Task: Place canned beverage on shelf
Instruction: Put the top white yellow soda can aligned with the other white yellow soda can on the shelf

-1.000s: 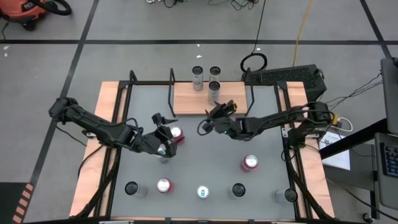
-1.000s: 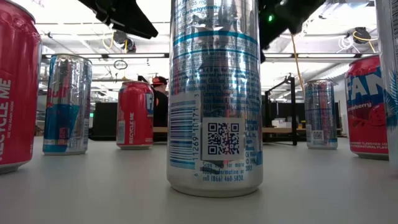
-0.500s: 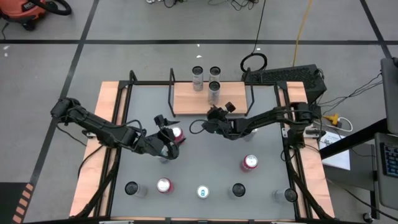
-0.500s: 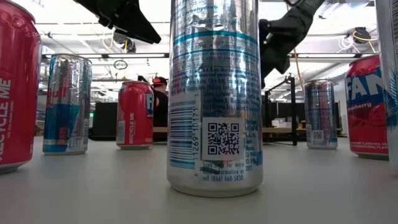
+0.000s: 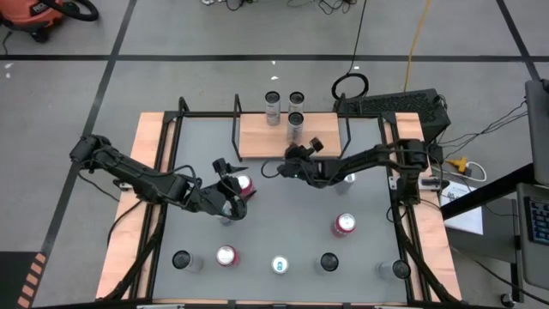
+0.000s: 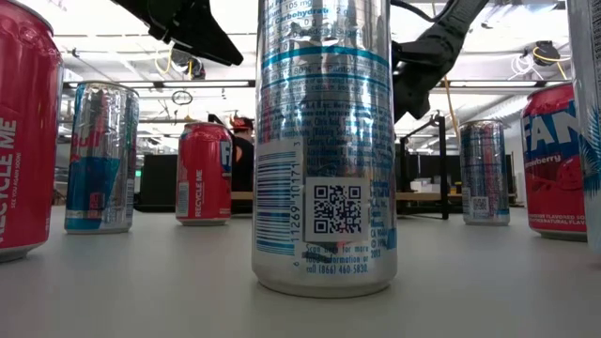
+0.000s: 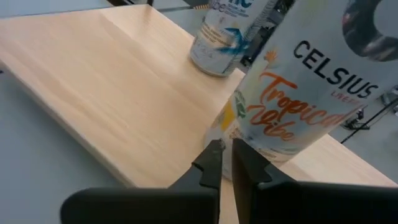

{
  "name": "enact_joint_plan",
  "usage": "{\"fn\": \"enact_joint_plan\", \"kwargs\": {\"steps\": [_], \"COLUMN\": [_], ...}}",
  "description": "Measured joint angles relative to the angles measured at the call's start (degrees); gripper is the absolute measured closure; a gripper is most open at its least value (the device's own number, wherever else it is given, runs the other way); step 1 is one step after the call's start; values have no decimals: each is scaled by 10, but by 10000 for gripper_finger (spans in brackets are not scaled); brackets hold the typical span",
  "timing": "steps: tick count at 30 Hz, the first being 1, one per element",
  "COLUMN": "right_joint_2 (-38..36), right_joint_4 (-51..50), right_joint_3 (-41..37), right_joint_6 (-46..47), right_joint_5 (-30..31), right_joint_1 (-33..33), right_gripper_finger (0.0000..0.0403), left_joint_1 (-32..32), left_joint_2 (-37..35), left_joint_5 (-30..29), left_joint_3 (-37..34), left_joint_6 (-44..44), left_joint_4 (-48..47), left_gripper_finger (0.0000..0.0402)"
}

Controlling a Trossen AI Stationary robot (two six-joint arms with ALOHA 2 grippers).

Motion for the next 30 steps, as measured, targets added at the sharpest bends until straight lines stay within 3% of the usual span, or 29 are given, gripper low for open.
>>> {"fn": "enact_joint_plan", "kwargs": {"steps": [30], "right_joint_2": [0], "right_joint_4": [42], "right_joint_3": [0], "right_joint_6": [-20], "right_joint_5": [-47], "right_joint_1": [-41], "right_gripper_finger": [403], "left_joint_1": [0], "left_joint_2": [0], "left_joint_5": [0], "left_joint_3": [0], "left_joint_6": [0], "left_joint_4": [0], "left_gripper_finger": [36]}}
